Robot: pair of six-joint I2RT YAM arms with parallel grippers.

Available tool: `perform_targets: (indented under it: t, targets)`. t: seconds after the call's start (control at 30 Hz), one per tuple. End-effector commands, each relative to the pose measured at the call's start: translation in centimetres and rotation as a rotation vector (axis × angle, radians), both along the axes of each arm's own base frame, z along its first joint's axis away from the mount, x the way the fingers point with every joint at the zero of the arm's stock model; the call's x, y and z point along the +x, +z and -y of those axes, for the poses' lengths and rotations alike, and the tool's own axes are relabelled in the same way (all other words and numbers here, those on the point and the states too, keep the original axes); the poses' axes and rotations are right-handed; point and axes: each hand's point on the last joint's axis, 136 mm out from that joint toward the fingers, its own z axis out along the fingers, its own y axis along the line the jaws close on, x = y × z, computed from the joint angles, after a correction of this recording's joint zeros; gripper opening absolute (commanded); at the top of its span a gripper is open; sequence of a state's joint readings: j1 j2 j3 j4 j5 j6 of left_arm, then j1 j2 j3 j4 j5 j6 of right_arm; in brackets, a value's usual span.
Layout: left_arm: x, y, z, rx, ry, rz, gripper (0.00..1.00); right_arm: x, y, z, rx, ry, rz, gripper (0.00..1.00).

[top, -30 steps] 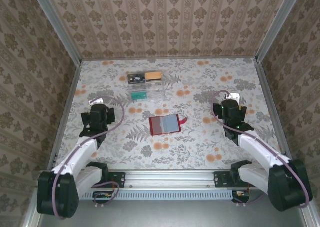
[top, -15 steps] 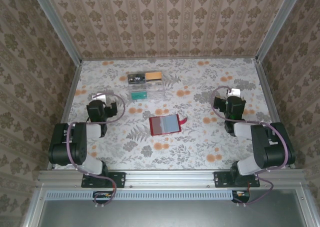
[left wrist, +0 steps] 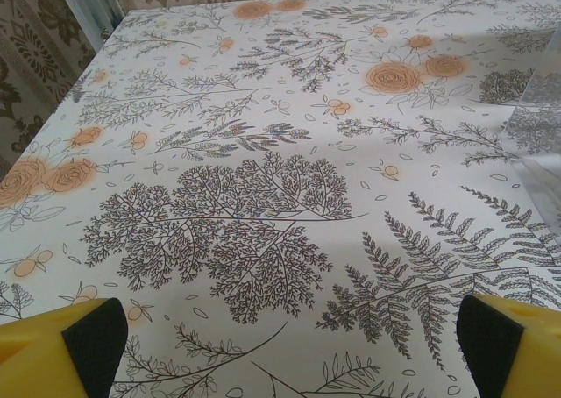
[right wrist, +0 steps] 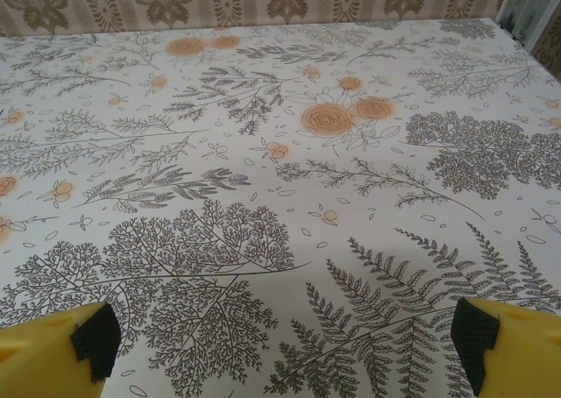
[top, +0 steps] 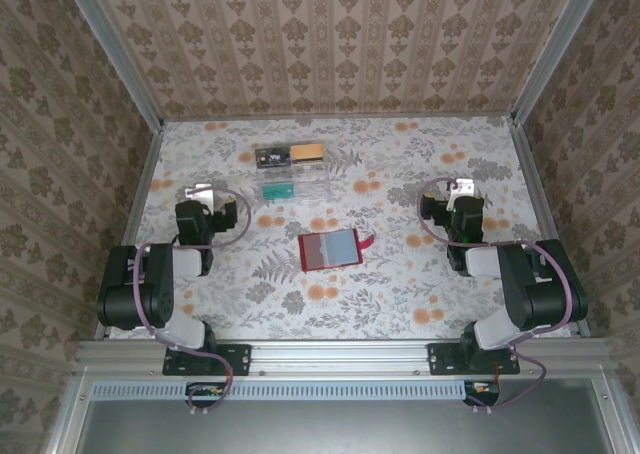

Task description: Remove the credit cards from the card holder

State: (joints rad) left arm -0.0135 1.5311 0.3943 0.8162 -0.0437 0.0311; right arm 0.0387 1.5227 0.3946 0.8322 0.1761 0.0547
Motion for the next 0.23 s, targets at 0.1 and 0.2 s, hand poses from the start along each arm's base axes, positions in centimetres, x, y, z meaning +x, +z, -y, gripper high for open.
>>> perform_targets:
  t: [0.1, 0.2]
  targets:
    - [0.67, 1.05, 0.64, 0.009, -0.033, 0.038, 1.00, 0.45, 0.84, -0.09, -0.001, 0.013, 0.036, 1.00]
    - [0.66, 1.09, 0.63, 0.010, -0.032, 0.040, 1.00, 0.44, 0.83, -0.09, -0.001, 0.013, 0.036, 1.00]
